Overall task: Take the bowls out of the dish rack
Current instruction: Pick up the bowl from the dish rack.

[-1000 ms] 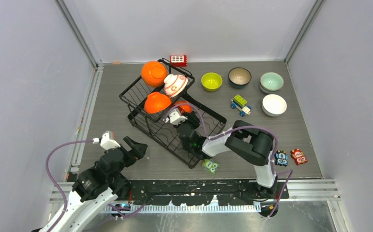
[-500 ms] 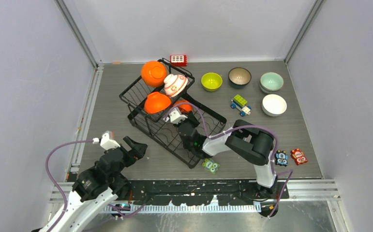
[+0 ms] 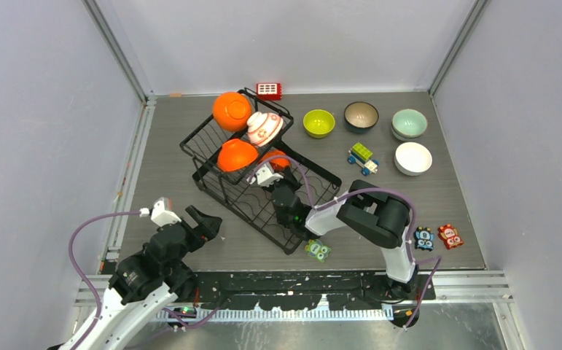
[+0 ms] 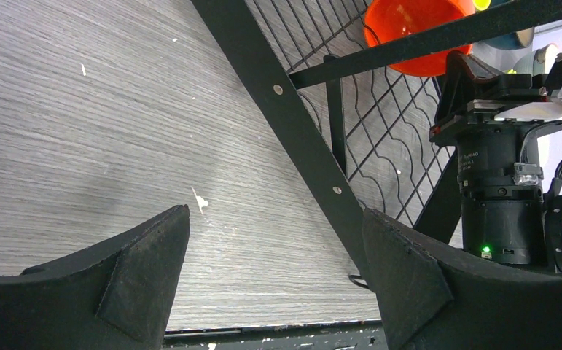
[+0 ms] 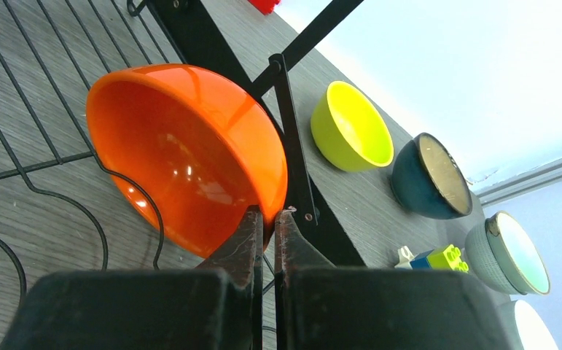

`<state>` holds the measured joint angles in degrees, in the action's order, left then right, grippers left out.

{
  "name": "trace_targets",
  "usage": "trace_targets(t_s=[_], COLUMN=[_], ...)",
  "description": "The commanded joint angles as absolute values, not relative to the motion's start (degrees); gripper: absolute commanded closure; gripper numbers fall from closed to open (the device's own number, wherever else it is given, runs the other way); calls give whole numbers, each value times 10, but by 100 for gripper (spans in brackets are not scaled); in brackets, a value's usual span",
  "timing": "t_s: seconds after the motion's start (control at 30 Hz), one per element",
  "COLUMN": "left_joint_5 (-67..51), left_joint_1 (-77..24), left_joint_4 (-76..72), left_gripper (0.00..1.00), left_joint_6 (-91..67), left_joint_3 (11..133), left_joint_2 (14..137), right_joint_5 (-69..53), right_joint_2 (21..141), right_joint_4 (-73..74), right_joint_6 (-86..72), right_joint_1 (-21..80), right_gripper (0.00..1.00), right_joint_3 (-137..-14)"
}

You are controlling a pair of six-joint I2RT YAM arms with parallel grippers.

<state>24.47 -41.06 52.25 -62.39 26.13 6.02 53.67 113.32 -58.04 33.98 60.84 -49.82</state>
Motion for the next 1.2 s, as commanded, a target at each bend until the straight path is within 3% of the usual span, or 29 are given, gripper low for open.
trace_targets(t_s=[0.0, 0.6, 1.17], left_joint_5=[262, 263, 265], left_joint_1=[-408, -408, -408], left_joint_4=[525, 530, 526], left_gripper=[11, 11, 10], left_joint_6=[-623, -623, -623], left_joint_3=[277, 281, 278], left_joint_2=[66, 71, 75], right_joint_5=[574, 613, 616], right_joint_2=[1134, 1173, 1136], right_joint_4=[-675, -819, -825], right_joint_6=[369, 441, 439], right_joint_1=[619, 629, 603], right_gripper=[99, 99, 99], right_joint_3=[-491, -477, -462])
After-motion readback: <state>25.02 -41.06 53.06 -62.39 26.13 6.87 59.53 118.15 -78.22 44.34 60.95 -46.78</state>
